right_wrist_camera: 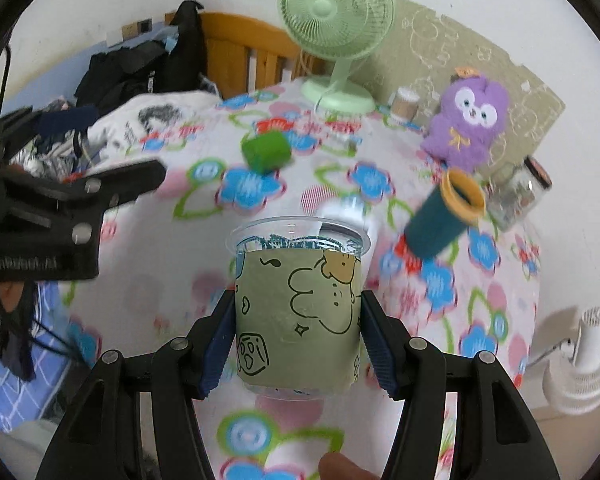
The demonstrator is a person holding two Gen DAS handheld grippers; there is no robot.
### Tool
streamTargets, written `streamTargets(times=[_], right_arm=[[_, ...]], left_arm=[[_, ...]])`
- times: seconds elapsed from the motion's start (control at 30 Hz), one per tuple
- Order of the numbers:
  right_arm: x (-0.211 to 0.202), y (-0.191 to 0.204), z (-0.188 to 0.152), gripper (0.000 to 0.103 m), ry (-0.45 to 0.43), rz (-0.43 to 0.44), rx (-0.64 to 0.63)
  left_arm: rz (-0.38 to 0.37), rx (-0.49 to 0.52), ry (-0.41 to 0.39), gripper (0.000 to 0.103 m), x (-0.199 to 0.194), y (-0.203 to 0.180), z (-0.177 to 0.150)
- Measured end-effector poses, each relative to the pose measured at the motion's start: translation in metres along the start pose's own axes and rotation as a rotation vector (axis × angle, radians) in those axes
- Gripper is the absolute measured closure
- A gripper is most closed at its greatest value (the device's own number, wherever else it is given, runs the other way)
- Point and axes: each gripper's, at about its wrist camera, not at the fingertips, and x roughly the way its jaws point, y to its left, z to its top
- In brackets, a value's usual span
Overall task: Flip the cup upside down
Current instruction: 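Lift the pale green paper cup off the table with the right gripper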
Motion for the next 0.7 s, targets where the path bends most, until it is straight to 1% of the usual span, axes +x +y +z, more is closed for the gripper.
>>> streamTargets(times=[0.17,0.3,0.43,0.5,0.7], right_arm=[[-0.001,0.015,-0.042,0.040,0.054,-0.014,0.006],[0.008,0.014,-0.065,0.040,0.094,-0.013,0.059],[0.014,0.010,-0.074,0.040,0.121,-0.020,0.101],[0.016,0.010,-0.076,0.040,0.127,-0.019,0.102],[0.025,0.008,-0.077,0.040,0.157,-0.056,0.111]], left_arm=[[-0.033,0.008,0.014,0.000,-0.010,-0.013,-0.022],[-0.049,0.006,0.036,0.000,-0.012,-0.018,-0.038],[-0.053,0.001,0.051,0.000,-0.011,-0.021,-0.047],[-0.055,-0.003,0.055,0.000,-0.012,-0.022,-0.050],[-0.040,-0.007,0.048,0.000,-0.013,-0.021,-0.053]])
